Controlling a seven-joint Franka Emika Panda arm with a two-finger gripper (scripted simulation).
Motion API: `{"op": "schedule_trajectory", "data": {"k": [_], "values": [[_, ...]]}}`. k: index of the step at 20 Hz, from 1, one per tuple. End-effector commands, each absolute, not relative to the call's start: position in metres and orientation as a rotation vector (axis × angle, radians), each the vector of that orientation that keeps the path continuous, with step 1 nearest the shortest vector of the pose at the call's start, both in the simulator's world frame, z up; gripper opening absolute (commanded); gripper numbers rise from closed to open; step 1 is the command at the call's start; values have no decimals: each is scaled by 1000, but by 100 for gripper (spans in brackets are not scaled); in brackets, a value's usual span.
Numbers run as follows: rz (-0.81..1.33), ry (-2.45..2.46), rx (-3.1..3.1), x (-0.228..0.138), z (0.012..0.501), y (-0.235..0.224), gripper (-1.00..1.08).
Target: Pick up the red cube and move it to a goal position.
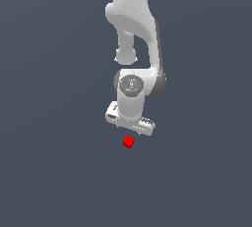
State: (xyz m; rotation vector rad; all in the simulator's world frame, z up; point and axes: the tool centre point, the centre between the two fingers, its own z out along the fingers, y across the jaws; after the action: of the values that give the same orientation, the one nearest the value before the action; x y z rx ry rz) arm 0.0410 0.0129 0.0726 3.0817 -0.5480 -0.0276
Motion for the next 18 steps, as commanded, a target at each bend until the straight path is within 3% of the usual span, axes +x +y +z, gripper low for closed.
{"op": "schedule_trajectory", "data": {"k": [1, 17, 18], "values": [[-19, -647, 3065, 51, 58, 14, 100], [0, -914, 3006, 80, 20, 12, 100], [0, -914, 3006, 80, 20, 12, -100]]}}
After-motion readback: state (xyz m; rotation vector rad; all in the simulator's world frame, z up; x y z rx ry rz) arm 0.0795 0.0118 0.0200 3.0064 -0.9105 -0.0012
